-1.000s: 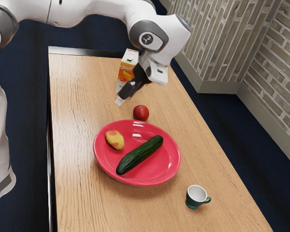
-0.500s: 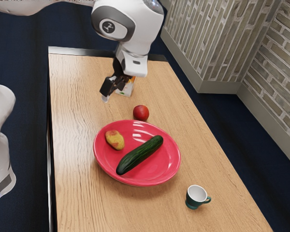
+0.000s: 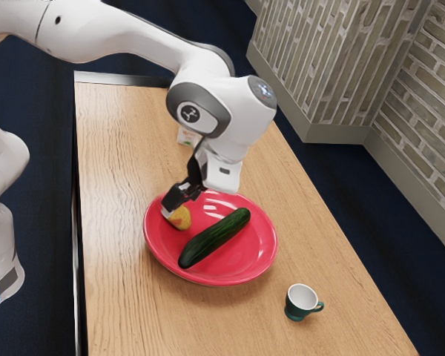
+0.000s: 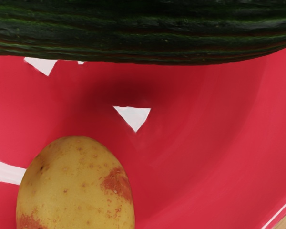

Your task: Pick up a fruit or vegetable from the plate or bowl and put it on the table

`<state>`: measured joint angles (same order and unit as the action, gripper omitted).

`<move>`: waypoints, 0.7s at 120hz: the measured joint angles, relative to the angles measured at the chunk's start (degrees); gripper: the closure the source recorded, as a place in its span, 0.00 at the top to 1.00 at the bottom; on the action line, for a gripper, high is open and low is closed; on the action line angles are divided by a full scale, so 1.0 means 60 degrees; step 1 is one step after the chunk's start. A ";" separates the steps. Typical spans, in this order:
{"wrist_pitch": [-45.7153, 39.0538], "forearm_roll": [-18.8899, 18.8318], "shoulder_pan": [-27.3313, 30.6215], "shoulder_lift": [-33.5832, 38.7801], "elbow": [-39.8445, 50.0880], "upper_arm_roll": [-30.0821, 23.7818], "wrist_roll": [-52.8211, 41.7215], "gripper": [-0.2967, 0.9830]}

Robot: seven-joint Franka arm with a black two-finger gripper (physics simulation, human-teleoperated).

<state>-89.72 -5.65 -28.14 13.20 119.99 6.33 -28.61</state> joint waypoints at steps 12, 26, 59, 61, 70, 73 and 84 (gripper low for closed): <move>-0.0139 -0.0026 0.0023 -0.0175 -0.0010 0.0019 0.0046 0.77; -0.0235 -0.0101 0.0085 -0.0209 -0.0006 0.0053 0.0082 0.77; -0.0388 -0.0278 0.0114 -0.0574 0.0000 0.0263 0.0129 0.77; -0.0410 -0.0288 0.0125 -0.0625 0.0000 0.0304 0.0120 0.77; -0.0501 -0.0320 0.0128 -0.0755 0.0001 0.0566 0.0076 0.77; -0.0524 -0.0328 0.0126 -0.0771 0.0001 0.0606 0.0063 0.77; -0.0590 -0.0340 0.0039 -0.0794 0.0001 0.0661 0.0019 0.77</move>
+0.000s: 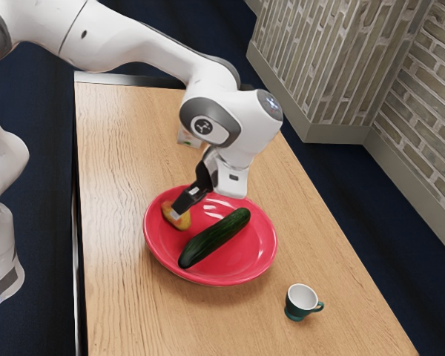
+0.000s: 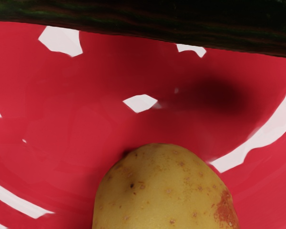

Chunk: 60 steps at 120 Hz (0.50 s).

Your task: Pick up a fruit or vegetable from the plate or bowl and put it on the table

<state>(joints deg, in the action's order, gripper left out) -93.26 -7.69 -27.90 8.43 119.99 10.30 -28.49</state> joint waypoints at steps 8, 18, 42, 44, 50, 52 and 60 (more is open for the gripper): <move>-0.0032 -0.0006 -0.0037 -0.0006 0.0000 0.0007 -0.0027 0.77; -0.0062 -0.0010 -0.0006 -0.0139 0.0000 0.0011 -0.0057 0.77; -0.0111 -0.0009 -0.0033 -0.0278 0.0012 0.0012 -0.0113 0.77; -0.0114 -0.0009 -0.0037 -0.0279 0.0009 0.0012 -0.0116 0.77; -0.0118 -0.0008 -0.0045 -0.0296 0.0012 0.0012 -0.0127 0.77; -0.0120 -0.0008 -0.0047 -0.0308 0.0013 0.0012 -0.0130 0.77; -0.0127 -0.0006 -0.0061 -0.0340 0.0014 0.0007 -0.0141 0.77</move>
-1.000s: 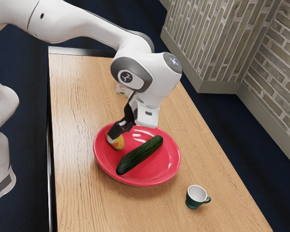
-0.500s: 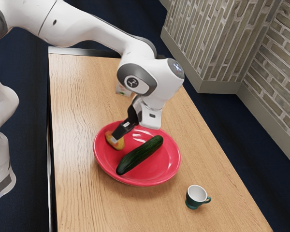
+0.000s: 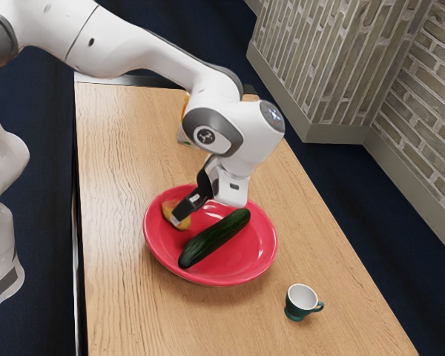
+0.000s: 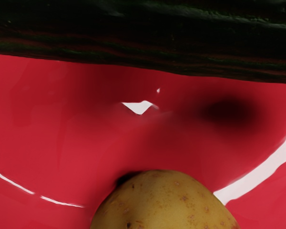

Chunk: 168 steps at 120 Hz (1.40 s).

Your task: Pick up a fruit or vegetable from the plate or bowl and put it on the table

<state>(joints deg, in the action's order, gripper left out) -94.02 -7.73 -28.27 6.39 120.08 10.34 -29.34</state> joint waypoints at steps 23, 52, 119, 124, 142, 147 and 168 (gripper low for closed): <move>-0.0003 0.0003 0.0028 -0.0014 -0.0012 0.0004 -0.0027 0.77; -0.0006 0.0002 0.0040 -0.0054 -0.0014 -0.0002 -0.0053 0.77; -0.0001 -0.0001 0.0078 -0.0070 0.0117 0.0006 -0.0086 0.72; 0.0000 -0.0001 0.0092 -0.0072 0.0117 0.0006 -0.0087 0.71; 0.0004 0.0000 0.0133 -0.0086 0.0118 0.0006 -0.0083 0.57; 0.0000 -0.0009 0.0133 -0.0085 0.0109 0.0006 -0.0079 0.52; -0.0028 -0.0106 0.0104 0.0057 0.0025 0.0011 -0.0064 0.40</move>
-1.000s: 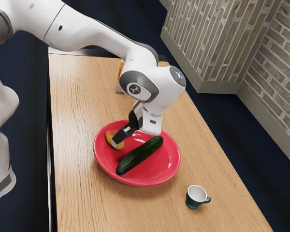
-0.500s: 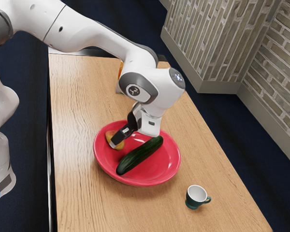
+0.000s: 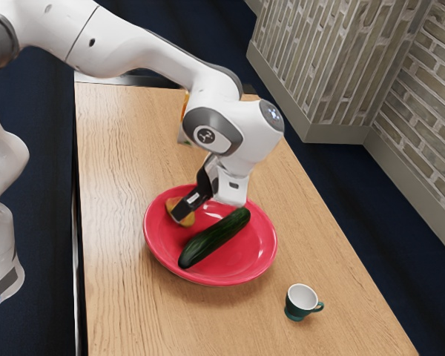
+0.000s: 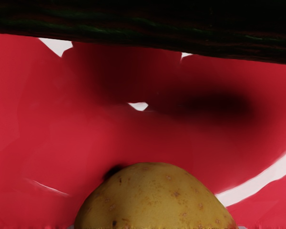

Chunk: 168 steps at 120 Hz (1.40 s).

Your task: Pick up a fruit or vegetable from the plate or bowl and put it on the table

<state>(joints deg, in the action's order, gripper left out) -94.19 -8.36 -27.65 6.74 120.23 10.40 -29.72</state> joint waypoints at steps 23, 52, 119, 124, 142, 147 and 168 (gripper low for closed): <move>0.0362 -0.0311 -0.0068 0.0800 -0.0796 0.1060 -0.0083 0.40; 0.0998 -0.0697 0.0046 0.1163 -0.1506 0.3414 -0.0625 0.39; 0.1369 -0.0899 0.0249 0.0694 -0.1520 0.3899 -0.1631 0.74; 0.1415 -0.0899 0.0282 0.0699 -0.1538 0.3938 -0.1687 0.75; 0.1638 -0.0940 0.0393 0.0704 -0.1835 0.4166 -0.1896 0.76; 0.1682 -0.0947 0.0387 0.0705 -0.1867 0.4172 -0.1958 0.76; 0.1861 -0.0778 0.0317 0.0717 -0.1935 0.4074 -0.2184 0.77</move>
<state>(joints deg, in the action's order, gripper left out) -83.03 -13.03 -25.75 11.04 108.62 34.85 -42.83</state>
